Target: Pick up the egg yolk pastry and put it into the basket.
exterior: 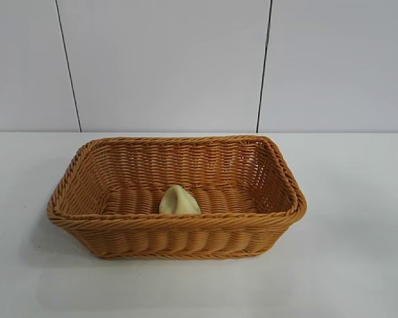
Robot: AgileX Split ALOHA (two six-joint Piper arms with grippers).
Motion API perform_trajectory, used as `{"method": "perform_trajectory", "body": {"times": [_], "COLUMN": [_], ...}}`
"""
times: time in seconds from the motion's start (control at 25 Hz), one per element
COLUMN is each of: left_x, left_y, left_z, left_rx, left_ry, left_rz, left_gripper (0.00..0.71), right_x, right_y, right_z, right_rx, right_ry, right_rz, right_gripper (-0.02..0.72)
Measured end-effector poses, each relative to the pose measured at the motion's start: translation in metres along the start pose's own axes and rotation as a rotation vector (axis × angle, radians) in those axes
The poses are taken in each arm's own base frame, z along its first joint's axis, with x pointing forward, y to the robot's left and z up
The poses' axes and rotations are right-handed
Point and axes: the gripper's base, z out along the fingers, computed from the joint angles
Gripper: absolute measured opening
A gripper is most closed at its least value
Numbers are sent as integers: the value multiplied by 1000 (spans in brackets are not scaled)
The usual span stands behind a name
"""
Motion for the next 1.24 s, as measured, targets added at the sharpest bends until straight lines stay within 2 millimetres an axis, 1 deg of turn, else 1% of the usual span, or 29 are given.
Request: {"method": "perform_trajectory", "body": {"times": [0.2, 0.64, 0.76, 1.24], "left_x": [0, 0, 0, 0], "left_y": [0, 0, 0, 0], "left_z": [0, 0, 0, 0], "left_rx": [0, 0, 0, 0], "left_ry": [0, 0, 0, 0], "left_rz": [0, 0, 0, 0], "left_gripper": [654, 654, 654, 654], "right_x": [10, 30, 33, 33], "right_y": [0, -1, -2, -2], "right_z": [-17, -42, -44, -44], "right_rx": [-7, -55, -55, -54], "right_ry": [-125, -325, -347, -347], "right_rz": [-5, -39, -39, -40], "right_gripper": [650, 650, 650, 650]}}
